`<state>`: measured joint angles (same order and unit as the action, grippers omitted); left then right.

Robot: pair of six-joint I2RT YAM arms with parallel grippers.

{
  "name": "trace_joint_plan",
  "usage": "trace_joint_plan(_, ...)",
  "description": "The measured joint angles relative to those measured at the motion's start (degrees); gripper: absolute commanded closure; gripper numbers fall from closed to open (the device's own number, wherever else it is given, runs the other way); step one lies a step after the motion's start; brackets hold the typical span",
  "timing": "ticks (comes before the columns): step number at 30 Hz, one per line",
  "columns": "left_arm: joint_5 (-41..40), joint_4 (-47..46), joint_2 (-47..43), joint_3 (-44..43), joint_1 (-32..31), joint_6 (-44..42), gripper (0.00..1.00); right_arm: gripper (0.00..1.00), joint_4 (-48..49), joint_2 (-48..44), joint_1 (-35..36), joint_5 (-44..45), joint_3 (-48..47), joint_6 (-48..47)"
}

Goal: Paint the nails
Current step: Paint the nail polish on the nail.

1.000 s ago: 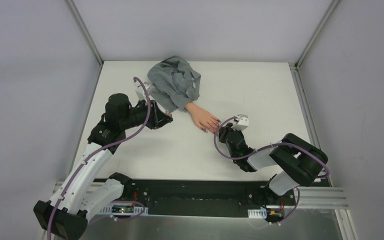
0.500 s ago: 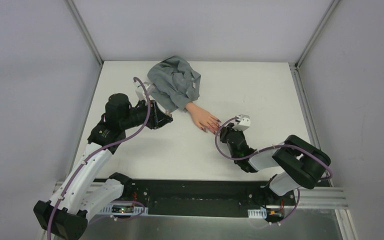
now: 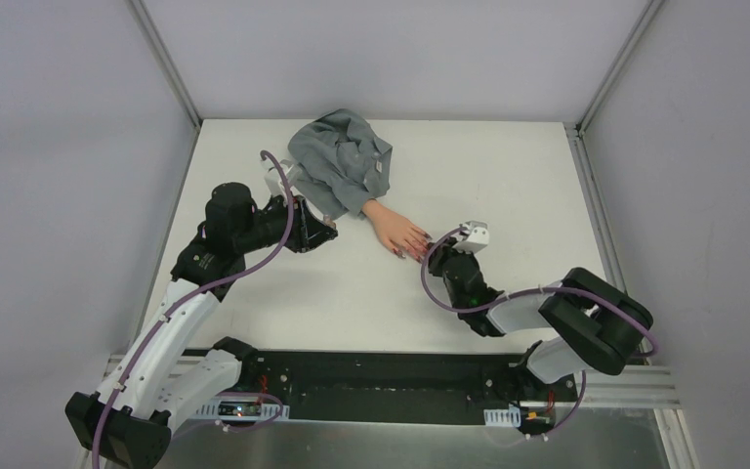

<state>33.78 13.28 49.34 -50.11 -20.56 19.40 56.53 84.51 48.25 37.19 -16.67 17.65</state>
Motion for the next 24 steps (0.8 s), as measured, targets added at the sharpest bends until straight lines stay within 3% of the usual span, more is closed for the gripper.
trace_joint_plan(24, 0.0, 0.0, 0.0, 0.0, 0.0, 0.0, 1.0, 1.0, 0.7, 4.7, 0.0, -1.0, -2.9, -0.1)
